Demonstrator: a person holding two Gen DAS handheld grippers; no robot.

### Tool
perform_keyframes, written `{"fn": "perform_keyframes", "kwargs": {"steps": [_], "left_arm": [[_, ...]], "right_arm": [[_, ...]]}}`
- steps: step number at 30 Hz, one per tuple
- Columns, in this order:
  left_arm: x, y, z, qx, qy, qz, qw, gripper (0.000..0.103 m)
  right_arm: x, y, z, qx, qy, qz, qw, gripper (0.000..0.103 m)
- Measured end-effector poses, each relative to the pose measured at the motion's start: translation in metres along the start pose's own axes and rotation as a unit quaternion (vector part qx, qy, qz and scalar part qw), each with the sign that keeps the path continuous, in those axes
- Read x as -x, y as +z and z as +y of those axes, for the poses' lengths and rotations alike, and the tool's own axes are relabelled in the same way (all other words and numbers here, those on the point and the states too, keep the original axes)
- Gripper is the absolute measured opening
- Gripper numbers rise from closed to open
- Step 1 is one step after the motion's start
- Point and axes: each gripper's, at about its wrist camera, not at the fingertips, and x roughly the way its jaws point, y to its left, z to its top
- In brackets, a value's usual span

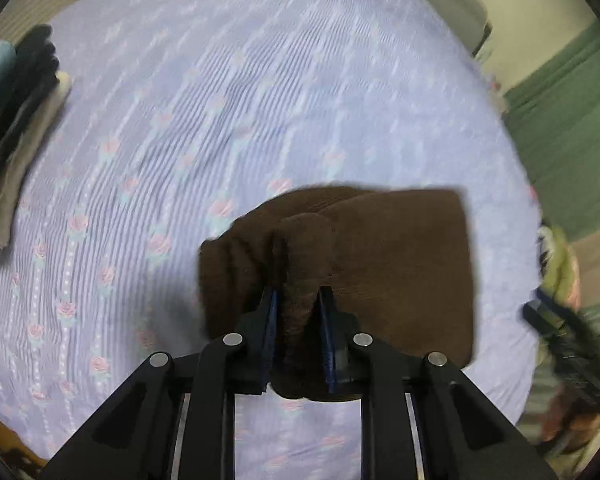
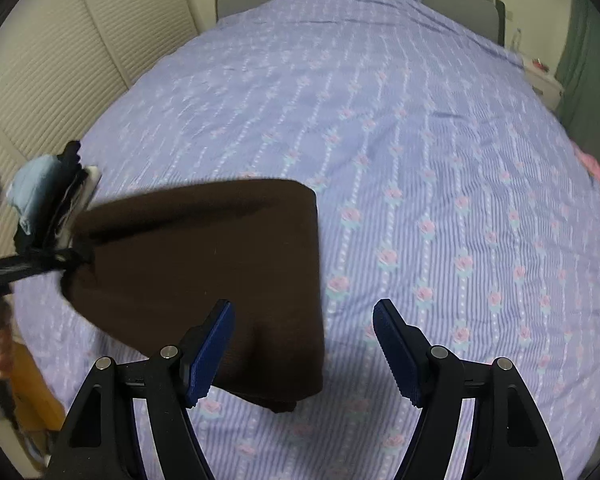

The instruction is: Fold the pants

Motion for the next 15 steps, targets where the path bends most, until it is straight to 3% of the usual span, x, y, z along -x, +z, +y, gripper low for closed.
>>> {"fn": "perform_keyframes", "kwargs": {"steps": [4,15], "left_arm": [[-0.001,0.005,0.016,0.035,-0.026,-0.007,0.9990,0.021],[-0.016,-0.001,0.046,0.040,0.025,0.017,0.9987,0.033]], "right_arm": [[-0.006,0.002,0.034,0.051,-0.001,-0.001,0.999,0.073],[-0.016,0.005,0.051,0.040,-0.008,0.015,0.999,0.073]]}}
